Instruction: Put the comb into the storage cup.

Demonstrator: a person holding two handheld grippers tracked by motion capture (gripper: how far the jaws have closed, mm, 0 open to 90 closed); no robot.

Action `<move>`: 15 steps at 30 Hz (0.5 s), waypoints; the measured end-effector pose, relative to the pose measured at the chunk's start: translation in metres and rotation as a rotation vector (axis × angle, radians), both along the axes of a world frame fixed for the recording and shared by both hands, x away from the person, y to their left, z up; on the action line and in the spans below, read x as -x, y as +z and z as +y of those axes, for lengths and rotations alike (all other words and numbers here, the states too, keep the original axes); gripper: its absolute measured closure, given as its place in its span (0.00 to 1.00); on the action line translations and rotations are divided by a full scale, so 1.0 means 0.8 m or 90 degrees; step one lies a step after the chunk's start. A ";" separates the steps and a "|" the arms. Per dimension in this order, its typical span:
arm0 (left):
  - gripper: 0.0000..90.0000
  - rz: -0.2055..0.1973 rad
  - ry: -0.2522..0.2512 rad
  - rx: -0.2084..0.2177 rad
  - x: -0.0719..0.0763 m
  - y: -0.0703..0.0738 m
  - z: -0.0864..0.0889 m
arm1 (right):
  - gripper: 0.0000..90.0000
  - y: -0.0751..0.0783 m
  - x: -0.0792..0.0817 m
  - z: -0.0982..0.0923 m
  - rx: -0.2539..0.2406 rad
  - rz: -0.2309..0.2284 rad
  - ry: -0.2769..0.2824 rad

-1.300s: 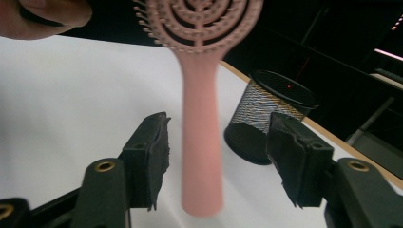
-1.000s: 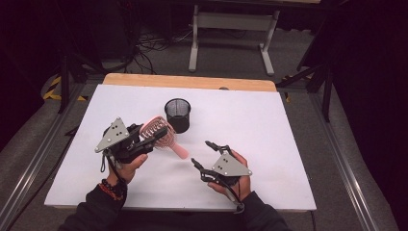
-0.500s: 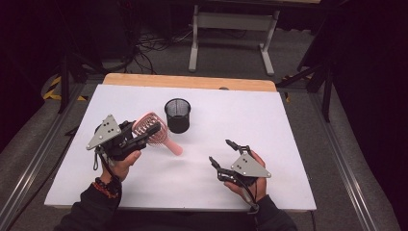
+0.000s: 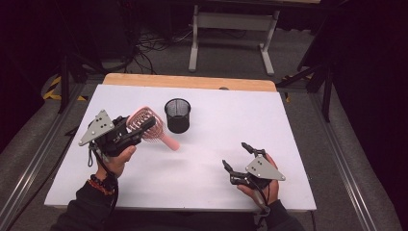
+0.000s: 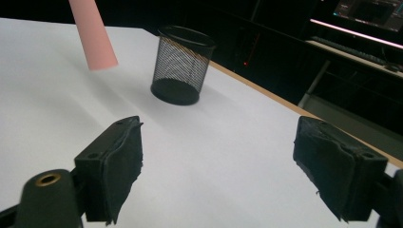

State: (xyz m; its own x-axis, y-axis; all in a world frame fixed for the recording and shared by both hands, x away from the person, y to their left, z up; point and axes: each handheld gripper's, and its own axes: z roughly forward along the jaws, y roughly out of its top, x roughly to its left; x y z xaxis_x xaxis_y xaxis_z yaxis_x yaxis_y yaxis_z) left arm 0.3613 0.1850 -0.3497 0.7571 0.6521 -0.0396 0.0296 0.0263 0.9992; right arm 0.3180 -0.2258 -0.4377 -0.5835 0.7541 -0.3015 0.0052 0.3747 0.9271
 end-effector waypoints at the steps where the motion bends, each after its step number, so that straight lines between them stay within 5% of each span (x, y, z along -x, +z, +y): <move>1: 0.68 0.000 0.001 0.000 0.000 0.002 0.001 | 0.18 -0.001 0.000 -0.004 -0.002 0.003 -0.008; 15: 0.68 -0.028 0.016 -0.002 -0.022 0.047 0.010 | 0.17 -0.004 -0.002 -0.021 -0.015 0.013 -0.041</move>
State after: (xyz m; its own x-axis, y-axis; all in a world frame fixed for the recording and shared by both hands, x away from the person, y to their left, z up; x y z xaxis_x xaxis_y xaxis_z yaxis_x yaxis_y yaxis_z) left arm 0.3787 0.1931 -0.3119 0.7413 0.6712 -0.0051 -0.0149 0.0240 0.9996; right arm 0.3197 -0.2428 -0.4411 -0.5397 0.7967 -0.2719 0.0471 0.3511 0.9352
